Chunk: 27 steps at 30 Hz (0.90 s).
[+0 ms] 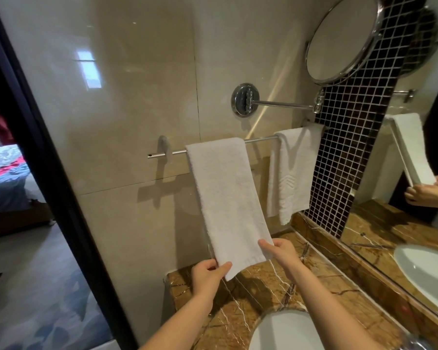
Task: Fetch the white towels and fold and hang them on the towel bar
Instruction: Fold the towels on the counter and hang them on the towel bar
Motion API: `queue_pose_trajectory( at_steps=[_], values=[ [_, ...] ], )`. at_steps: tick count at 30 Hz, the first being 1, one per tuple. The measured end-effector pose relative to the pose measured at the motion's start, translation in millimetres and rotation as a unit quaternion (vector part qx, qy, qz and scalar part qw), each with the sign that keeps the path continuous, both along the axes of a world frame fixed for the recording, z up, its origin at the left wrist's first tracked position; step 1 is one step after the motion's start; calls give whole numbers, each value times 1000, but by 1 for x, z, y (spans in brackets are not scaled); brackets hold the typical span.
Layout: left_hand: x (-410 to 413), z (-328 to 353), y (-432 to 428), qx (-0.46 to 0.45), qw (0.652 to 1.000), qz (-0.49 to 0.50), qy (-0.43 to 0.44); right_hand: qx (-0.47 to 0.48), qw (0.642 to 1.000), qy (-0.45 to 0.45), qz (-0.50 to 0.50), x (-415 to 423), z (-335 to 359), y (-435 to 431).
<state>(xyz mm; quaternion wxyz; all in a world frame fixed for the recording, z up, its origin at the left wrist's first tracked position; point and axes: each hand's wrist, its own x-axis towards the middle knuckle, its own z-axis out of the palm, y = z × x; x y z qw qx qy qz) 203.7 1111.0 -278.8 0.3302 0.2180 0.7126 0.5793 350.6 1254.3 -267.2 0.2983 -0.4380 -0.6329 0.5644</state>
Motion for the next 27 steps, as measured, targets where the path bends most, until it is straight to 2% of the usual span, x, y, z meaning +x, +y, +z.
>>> queue_pose_trajectory(
  at_steps=[12, 21, 27],
  values=[
    [8, 1, -4, 19, 1000, 14, 16, -19, 996, 52, -77, 1, 0, -2],
    [10, 9, -10, 15, 1000, 2, -2, -19, 994, 45, -98, -1, -5, -1],
    [10, 12, -14, 10, 1000, 8, -13, -35, 990, 75, -110, 2, -3, -9]
  ],
)
